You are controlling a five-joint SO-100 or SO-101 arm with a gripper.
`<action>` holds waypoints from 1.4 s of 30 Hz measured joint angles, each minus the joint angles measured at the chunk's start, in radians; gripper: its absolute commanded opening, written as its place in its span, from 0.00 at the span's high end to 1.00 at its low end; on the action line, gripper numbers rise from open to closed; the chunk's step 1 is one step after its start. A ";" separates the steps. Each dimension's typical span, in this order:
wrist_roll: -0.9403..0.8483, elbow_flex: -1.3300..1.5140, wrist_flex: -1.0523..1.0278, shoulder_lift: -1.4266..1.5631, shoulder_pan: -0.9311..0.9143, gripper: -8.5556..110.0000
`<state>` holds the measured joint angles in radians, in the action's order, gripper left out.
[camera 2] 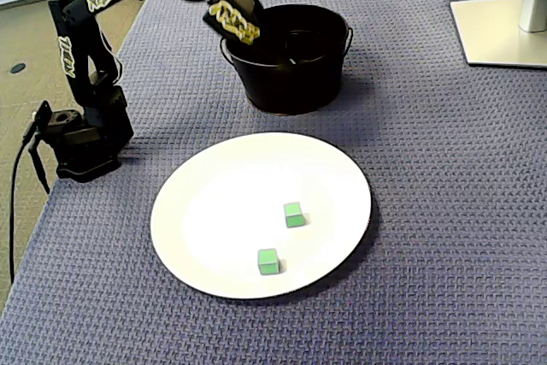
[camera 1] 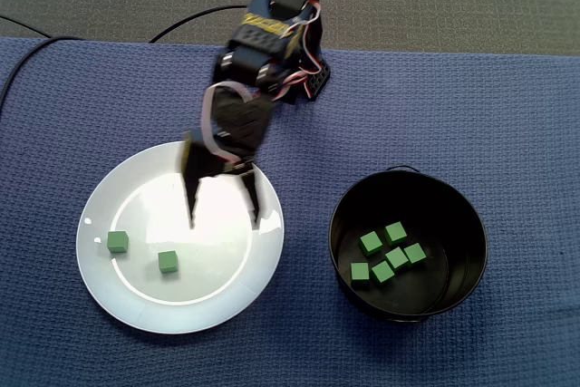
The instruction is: Pick up the items on the white plate and put them in the black container.
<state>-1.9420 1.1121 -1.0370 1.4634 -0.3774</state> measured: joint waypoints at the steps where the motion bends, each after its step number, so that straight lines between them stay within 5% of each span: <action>1: -0.020 -0.018 -0.003 -0.038 -0.028 0.64; 12: -0.086 -0.083 -0.011 -0.357 -0.218 0.61; 42: -0.003 -0.066 0.156 -0.558 -0.196 0.62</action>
<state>-1.9451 1.0462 -0.8805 0.9050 -0.5737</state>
